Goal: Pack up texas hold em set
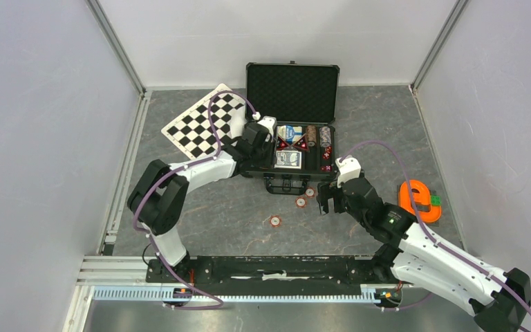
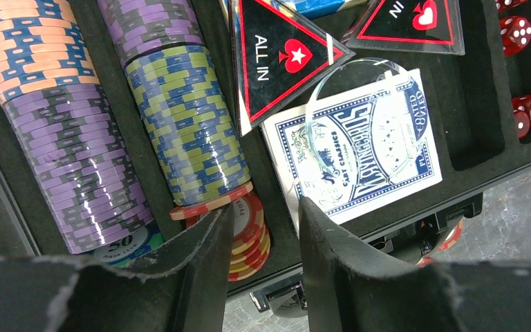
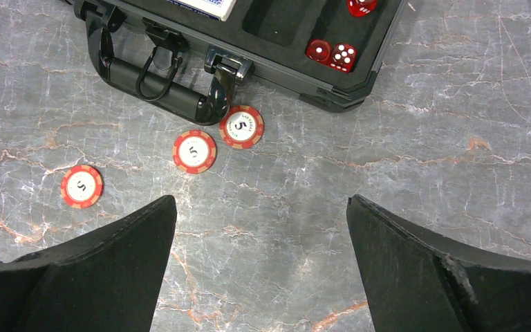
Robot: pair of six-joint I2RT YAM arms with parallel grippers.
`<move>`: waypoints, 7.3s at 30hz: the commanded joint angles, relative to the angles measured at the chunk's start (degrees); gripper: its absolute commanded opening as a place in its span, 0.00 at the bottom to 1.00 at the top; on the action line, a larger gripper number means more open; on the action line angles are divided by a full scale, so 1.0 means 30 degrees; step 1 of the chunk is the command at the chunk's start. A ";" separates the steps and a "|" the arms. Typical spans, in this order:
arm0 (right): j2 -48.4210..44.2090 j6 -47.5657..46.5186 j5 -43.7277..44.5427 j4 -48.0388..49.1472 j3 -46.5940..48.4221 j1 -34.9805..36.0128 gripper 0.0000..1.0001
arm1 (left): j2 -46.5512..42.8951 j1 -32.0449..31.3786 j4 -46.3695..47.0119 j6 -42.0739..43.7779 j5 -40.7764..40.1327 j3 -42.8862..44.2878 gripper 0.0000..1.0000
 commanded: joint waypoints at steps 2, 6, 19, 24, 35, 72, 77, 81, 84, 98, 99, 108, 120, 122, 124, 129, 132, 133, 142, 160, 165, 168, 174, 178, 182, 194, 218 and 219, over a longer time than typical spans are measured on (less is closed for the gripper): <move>-0.0173 0.0002 0.0241 0.0093 0.0466 -0.0051 0.99 | -0.1121 -0.0107 0.0133 -0.0663 0.0759 0.0240 0.46; -0.0145 0.0014 0.0195 0.0132 0.0495 -0.0028 0.99 | -0.2010 -0.0107 -0.0508 -0.0576 0.0624 0.0270 0.49; 0.0087 0.0120 -0.0059 0.0170 0.0437 -0.0052 0.99 | -0.4475 -0.0576 -0.2277 -0.0931 0.0775 -0.0514 0.54; 0.0180 0.0076 -0.0011 0.0082 0.0495 -0.0053 0.99 | -0.6099 -0.2755 -0.4235 -0.0898 -0.1396 -0.1385 0.86; -0.0502 0.0773 0.1432 -0.1361 0.0569 -0.0030 0.99 | -0.6428 -0.6436 -0.8042 -0.2329 -0.1886 -0.2837 1.00; -0.1759 0.1888 0.2015 -0.2669 0.0090 -0.0038 0.99 | -0.0366 -0.9396 -0.8125 -0.3868 -0.3985 -0.1312 0.61; -0.1797 0.1920 0.1989 -0.2666 0.0122 -0.0051 0.99 | -0.0179 -0.9401 -0.8129 -0.3934 -0.3973 -0.1254 0.51; -0.1791 0.1922 0.1872 -0.2586 0.0117 -0.0053 0.99 | -0.0225 -0.9410 -0.8117 -0.4052 -0.4230 -0.1290 0.49; -0.1768 0.1906 0.1871 -0.2529 0.0061 -0.0054 0.99 | -0.0463 -0.9395 -0.8115 -0.4259 -0.4417 -0.1281 0.46; -0.1336 0.1862 0.1602 -0.2112 -0.0003 -0.0040 0.99 | -0.1742 -0.9316 -0.8400 -0.4105 -0.4718 -0.0844 0.44; -0.1311 0.1855 0.1555 -0.2108 0.0024 -0.0046 0.99 | -0.1809 -0.9330 -0.8450 -0.4111 -0.4761 -0.0816 0.44; -0.1296 0.1818 0.1391 -0.2024 0.0056 -0.0053 0.99 | -0.1643 -0.9292 -0.8139 -0.3967 -0.4549 -0.1019 0.79; -0.1526 0.1731 0.1350 -0.2051 0.0115 -0.0051 0.99 | -0.0696 -0.8658 -0.7239 -0.3870 -0.3449 -0.1282 0.69; -0.1518 0.1736 0.1320 -0.2041 0.0115 -0.0053 0.99 | -0.0491 -0.8633 -0.7235 -0.3911 -0.3426 -0.1283 0.68; -0.1564 0.1731 0.1297 -0.2035 0.0085 -0.0058 0.99 | -0.0348 -0.8621 -0.7164 -0.3884 -0.3313 -0.1312 0.68; -0.1555 0.1714 0.1336 -0.2053 0.0056 -0.0062 0.99 | 0.0008 -0.8608 -0.7085 -0.3839 -0.2879 -0.1284 0.65; -0.1559 0.1727 0.1344 -0.2027 0.0027 -0.0040 0.99 | 0.0165 -0.8589 -0.7491 -0.3896 -0.2861 -0.1168 0.59; -0.1543 0.1709 0.1344 -0.2047 0.0067 -0.0043 0.99 | 0.0195 -0.8600 -0.7653 -0.3932 -0.2871 -0.1151 0.58; -0.1540 0.1731 0.1314 -0.2036 0.0027 -0.0054 0.99 | -0.0107 -0.8573 -0.8173 -0.4000 -0.3208 -0.1224 0.51; -0.1748 0.1876 0.1336 -0.2139 -0.0024 -0.0053 0.99 | 0.0345 -0.8572 -0.9300 -0.3801 -0.2125 -0.0758 0.61; -0.1724 0.1914 0.1288 -0.2138 -0.0021 -0.0053 0.99 | 0.0822 -0.8568 -0.9315 -0.3594 -0.1866 -0.0429 0.59; -0.1845 0.1917 0.1297 -0.2159 -0.0054 -0.0050 0.99 | 0.0935 -0.8558 -0.8994 -0.3438 -0.1795 -0.0247 0.55; -0.2004 0.1899 0.1490 -0.2386 0.0028 -0.0032 0.99 | 0.1670 -0.8568 -0.9765 -0.3110 -0.1936 0.0641 0.47; -0.2153 0.1935 0.1737 -0.2517 0.0056 -0.0048 0.99 | 0.1232 -0.8556 -0.9987 -0.3324 -0.2535 0.0507 0.40; -0.2242 0.1932 0.1862 -0.2519 0.0078 -0.0038 0.99 | 0.0395 -0.8515 -1.0073 -0.3324 -0.3099 0.0515 0.38; -0.2011 0.1875 0.1820 -0.2533 0.0232 -0.0054 0.99 | -0.0993 -0.7732 -1.0633 -0.2794 -0.3283 0.1324 0.37; -0.1171 0.1555 0.1962 -0.2299 0.0439 -0.0057 0.99 | -0.0294 -0.1124 -1.0039 0.1079 -0.2521 0.6752 0.37; -0.1133 0.1512 0.1983 -0.2306 0.0437 -0.0043 0.99 | -0.0141 -0.0922 -0.9990 0.1152 -0.2444 0.6883 0.37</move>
